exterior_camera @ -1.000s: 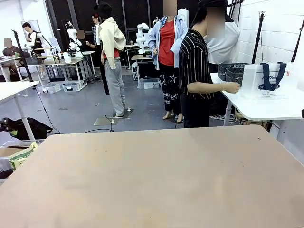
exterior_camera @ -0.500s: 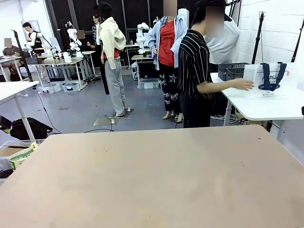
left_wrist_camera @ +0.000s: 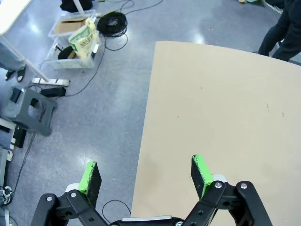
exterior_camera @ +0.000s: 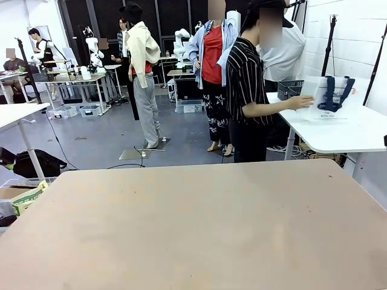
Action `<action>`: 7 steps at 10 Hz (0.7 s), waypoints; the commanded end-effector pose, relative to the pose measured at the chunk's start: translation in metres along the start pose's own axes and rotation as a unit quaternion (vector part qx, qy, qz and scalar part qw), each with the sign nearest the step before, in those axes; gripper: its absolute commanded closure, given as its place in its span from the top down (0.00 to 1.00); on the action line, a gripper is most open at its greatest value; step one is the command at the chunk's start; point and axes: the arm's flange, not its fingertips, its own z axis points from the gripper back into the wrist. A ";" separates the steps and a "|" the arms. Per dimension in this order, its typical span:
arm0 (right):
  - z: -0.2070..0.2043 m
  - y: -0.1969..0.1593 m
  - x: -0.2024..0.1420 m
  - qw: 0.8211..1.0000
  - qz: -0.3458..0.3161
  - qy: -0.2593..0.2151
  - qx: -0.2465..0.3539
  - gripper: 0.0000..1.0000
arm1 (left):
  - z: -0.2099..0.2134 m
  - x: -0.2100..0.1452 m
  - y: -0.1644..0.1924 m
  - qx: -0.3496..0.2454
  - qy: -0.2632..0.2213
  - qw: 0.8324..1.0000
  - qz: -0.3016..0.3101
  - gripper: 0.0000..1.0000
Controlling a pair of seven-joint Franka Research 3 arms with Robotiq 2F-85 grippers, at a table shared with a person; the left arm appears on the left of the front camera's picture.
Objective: Transfer purchased items from the store into the shopping bag.
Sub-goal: Open the Reusable shopping bag in the center of the table.
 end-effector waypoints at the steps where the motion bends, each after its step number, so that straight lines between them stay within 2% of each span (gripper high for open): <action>1: 0.000 -0.001 -0.001 1.000 0.005 0.002 -0.003 1.00 | 0.001 -0.001 -0.001 0.010 0.004 1.000 -0.004 1.00; 7: 0.000 -0.001 -0.001 1.000 0.005 0.002 -0.003 1.00 | 0.001 -0.001 -0.001 0.010 0.004 1.000 -0.004 1.00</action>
